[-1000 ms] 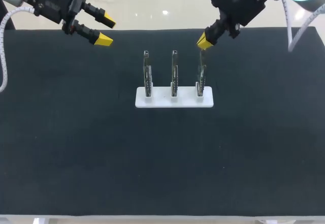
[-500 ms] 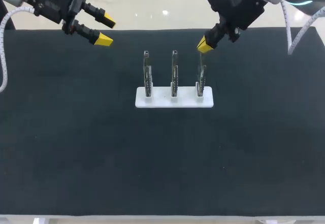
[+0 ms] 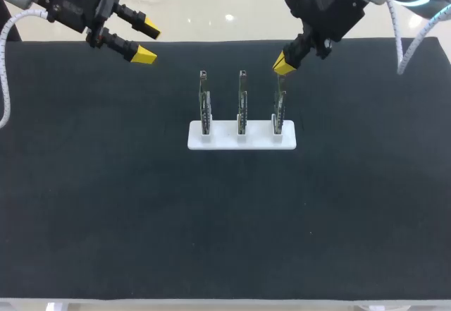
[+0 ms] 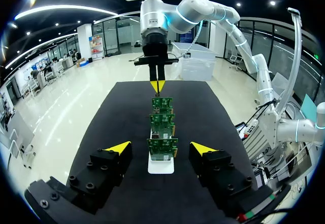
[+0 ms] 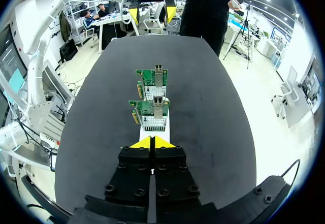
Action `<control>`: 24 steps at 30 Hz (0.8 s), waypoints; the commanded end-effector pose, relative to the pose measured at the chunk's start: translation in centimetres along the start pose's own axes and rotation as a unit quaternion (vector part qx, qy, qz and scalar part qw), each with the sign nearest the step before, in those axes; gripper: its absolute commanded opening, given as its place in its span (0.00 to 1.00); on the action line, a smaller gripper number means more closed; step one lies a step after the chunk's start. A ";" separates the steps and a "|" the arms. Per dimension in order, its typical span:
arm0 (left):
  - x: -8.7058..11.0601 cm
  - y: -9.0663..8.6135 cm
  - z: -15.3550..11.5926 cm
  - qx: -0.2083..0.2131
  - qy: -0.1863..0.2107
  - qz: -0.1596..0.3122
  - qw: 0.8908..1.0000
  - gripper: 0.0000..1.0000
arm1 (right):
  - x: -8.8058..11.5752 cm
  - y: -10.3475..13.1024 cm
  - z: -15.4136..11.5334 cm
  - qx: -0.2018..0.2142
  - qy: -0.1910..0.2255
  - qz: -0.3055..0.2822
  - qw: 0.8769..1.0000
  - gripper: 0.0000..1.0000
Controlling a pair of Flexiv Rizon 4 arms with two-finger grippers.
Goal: Pick up the optical module with the left hand, and insert it into the network port with the right hand.
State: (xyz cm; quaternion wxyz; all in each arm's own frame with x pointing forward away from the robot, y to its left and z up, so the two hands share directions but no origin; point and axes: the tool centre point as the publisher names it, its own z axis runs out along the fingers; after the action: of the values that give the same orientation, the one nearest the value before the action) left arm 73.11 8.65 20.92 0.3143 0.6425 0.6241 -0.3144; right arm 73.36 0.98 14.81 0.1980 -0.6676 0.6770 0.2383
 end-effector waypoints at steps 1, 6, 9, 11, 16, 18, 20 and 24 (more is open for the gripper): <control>-0.1 0.1 0.0 0.001 0.002 -0.001 1.000 1.00 | 0.7 -0.2 1.2 -0.002 -0.002 0.000 1.000 0.00; -0.1 0.1 0.0 0.001 0.002 -0.001 1.000 1.00 | 1.0 -0.2 1.6 -0.002 -0.003 -0.001 1.000 0.00; -0.1 0.1 0.0 0.001 0.002 -0.001 1.000 1.00 | 1.0 -0.2 1.7 -0.001 -0.004 0.000 1.000 0.00; -0.1 0.1 0.0 0.001 0.002 -0.001 1.000 1.00 | 0.9 -0.1 1.7 0.001 -0.005 0.000 1.000 0.00; -0.1 0.1 0.0 0.001 0.002 -0.001 1.000 1.00 | 0.0 -0.1 -0.2 0.021 -0.019 0.006 1.000 0.00; -0.1 0.1 0.0 0.001 0.002 -0.001 1.000 1.00 | -0.2 -0.1 -1.2 0.026 -0.030 0.002 0.999 0.00; -0.1 0.1 0.0 0.001 0.002 -0.001 1.000 1.00 | -0.4 -0.2 -2.3 0.024 -0.030 0.004 0.999 0.00; -0.1 0.1 0.0 0.001 0.002 -0.001 1.000 1.00 | -0.4 -0.4 -4.2 0.025 -0.034 -0.004 0.999 0.00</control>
State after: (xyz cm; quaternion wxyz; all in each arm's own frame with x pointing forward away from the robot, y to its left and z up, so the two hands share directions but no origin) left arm 73.11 8.65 20.91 0.3143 0.6425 0.6241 -0.3145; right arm 74.33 -0.13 17.30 0.2350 -0.6554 0.6759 0.2415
